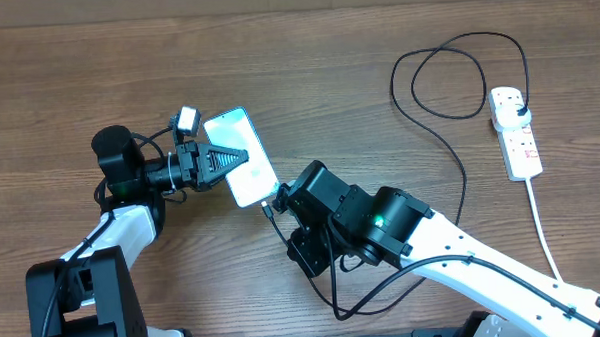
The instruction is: Plug charger to phone and switch on socket
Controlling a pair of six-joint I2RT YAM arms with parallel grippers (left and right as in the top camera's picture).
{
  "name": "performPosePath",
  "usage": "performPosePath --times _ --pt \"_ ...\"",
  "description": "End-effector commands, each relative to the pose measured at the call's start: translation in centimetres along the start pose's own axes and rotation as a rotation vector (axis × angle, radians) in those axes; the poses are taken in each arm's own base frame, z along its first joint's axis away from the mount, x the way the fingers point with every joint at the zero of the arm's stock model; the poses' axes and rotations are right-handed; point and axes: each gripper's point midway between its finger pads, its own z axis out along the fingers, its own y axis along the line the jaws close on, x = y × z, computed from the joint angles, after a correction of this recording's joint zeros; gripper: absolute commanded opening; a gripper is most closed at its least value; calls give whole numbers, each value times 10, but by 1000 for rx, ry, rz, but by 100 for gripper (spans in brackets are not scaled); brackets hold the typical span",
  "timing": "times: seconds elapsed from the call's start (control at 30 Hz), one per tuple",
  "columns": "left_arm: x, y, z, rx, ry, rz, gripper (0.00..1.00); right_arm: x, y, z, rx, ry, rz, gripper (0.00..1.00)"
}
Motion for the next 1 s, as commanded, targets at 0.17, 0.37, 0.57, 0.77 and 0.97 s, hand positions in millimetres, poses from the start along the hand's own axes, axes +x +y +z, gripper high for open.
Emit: performPosePath --times 0.17,0.37,0.57,0.77,0.97 --pt "0 -7 -1 13 21 46 4 -3 -2 5 4 -6 -7 4" --pt "0 -7 -1 13 21 45 4 -3 -2 5 4 -6 -6 4" --pt "0 -7 -1 13 21 44 4 -3 -2 5 4 -6 -6 4" --pt "0 -7 -1 12 21 11 4 -3 -2 5 4 -5 -5 4" --pt "0 -7 -1 12 21 10 4 -3 -2 5 4 -5 -5 4"
